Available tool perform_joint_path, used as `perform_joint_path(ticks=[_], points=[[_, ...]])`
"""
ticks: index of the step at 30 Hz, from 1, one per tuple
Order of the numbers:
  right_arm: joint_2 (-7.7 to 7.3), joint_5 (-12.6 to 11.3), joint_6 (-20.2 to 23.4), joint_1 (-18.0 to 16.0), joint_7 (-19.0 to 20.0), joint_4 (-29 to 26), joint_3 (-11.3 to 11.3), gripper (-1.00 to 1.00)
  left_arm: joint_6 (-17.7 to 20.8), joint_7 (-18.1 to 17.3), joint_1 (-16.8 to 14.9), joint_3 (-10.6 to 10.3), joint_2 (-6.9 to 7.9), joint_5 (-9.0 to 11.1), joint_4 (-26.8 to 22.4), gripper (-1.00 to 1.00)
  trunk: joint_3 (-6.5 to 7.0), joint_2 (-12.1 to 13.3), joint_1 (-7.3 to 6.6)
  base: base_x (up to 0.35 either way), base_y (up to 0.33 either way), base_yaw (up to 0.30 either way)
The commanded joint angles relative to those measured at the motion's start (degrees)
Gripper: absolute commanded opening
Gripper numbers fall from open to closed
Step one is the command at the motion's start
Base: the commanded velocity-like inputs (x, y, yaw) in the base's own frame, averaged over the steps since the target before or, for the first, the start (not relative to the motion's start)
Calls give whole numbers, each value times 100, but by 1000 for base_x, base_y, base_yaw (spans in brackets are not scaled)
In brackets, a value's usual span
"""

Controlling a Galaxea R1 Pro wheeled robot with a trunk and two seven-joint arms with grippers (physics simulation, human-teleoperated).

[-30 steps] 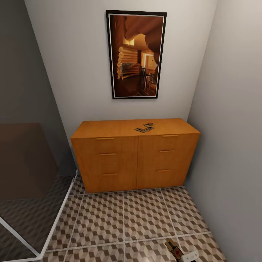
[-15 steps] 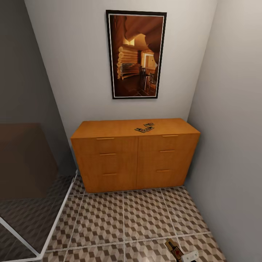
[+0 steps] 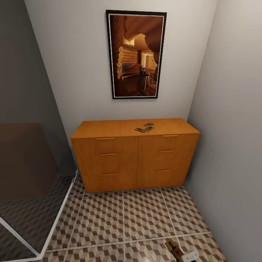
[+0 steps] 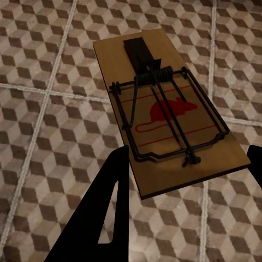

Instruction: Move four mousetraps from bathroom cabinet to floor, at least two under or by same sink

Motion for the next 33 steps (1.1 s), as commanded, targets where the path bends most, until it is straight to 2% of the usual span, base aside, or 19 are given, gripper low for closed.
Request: perform_joint_path(ticks=[1,8,13,25,29,31,32,33], points=[[-2,-4,-18,-4,-4,4,38,-100,-39,-5,-10,-16,-17,4,27,100,-5,-3,0,0,0,0],[46,-4,-13,-4,4,-4,30,-100,-36,-2,-8,-13,-124,13,32,100,-5,-3,0,0,0,0],[180,-9,100,-4,-111,-4,18,-100,-36,-2,-9,-12,-133,12,32,100,-5,-3,0,0,0,0],[274,-14,185,-4,-167,3,20,-100,-55,17,-9,12,-110,-7,-40,100,-5,-3,0,0,0,0],[275,-14,186,-4,-165,2,20,-100,2,50,-10,35,-105,-7,-595,100,-5,-3,0,0,0,0],[268,-8,186,-4,-169,4,20,-100,547,68,-10,45,-124,-1,-1401,100,-5,-3,0,0,0,0],[267,-8,186,-4,-169,4,20,-100,772,70,-10,46,-128,1,-1623,100,-5,-3,0,0,0,0],[262,-7,186,-4,-172,4,20,-100,1355,69,-11,47,-138,2,-2151,100,-5,-3,0,0,0,0]])
